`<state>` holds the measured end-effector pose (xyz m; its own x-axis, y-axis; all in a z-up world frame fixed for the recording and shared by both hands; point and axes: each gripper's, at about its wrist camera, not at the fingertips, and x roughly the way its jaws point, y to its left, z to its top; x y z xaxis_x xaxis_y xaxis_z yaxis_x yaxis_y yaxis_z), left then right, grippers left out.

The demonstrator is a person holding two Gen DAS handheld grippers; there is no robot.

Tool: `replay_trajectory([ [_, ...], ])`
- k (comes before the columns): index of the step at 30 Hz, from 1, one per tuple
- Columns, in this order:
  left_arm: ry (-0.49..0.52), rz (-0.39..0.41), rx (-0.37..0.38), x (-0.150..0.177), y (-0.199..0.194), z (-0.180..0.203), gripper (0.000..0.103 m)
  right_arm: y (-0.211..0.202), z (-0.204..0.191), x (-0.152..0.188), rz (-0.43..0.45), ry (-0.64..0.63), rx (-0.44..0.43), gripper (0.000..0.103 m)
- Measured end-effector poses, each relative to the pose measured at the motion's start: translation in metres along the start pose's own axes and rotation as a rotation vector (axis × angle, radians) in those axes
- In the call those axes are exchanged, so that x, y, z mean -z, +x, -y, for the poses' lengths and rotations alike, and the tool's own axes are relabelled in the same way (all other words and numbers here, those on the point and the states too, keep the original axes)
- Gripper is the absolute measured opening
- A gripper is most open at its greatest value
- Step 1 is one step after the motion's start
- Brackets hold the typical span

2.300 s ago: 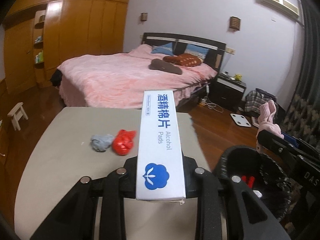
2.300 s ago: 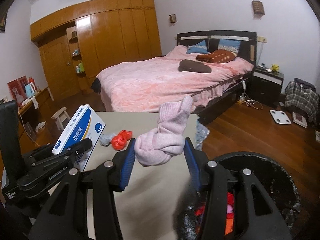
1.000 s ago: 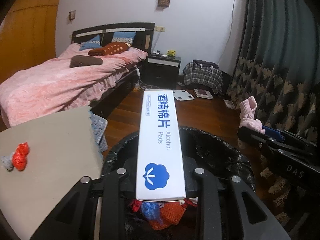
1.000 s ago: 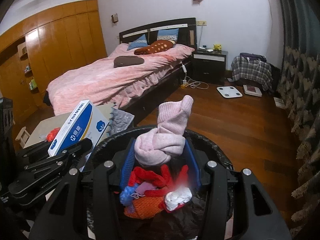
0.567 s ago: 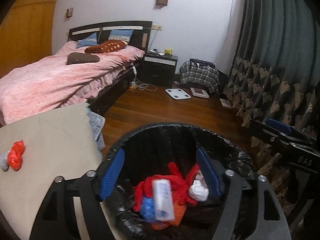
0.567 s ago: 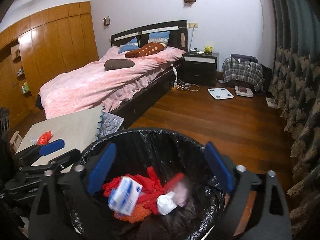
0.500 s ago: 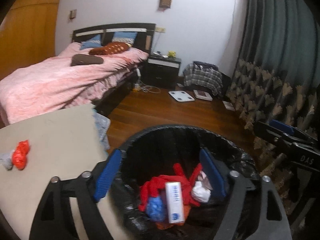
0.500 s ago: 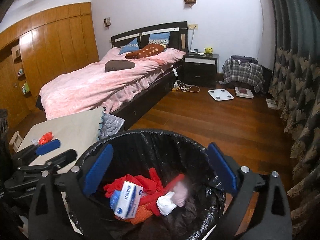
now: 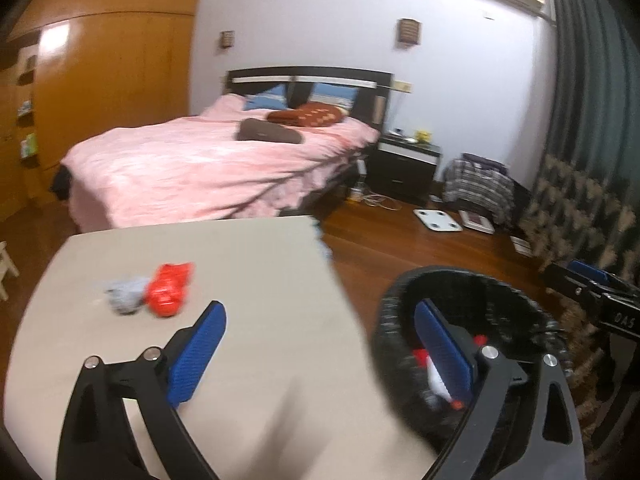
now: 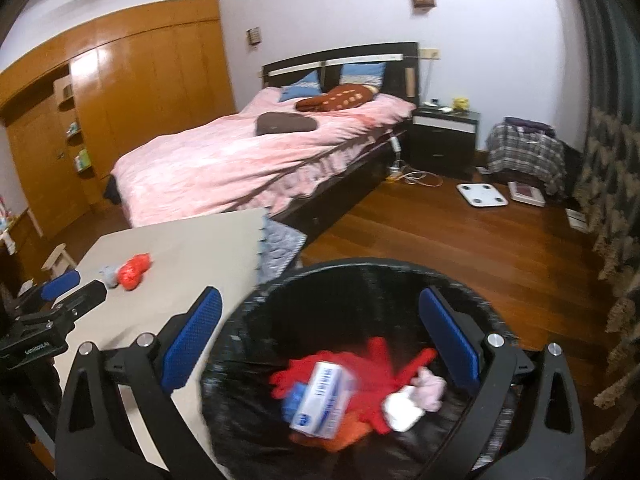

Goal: Collect trash
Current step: 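Move both open tools back over the grey cloth and red bag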

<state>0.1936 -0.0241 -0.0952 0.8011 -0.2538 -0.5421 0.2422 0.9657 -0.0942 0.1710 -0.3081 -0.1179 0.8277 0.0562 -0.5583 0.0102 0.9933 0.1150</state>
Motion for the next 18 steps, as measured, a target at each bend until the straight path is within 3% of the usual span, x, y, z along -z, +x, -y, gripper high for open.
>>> replay_trajectory([
  [10,-0.091,0.02,-0.195,0.012,-0.017,-0.099,0.094,0.047,-0.088,-0.015,-0.026,-0.067,-0.111,0.096],
  [18,-0.133,0.021,-0.297,0.02,-0.01,-0.162,0.094,0.099,-0.151,-0.021,-0.058,-0.088,-0.158,0.096],
])
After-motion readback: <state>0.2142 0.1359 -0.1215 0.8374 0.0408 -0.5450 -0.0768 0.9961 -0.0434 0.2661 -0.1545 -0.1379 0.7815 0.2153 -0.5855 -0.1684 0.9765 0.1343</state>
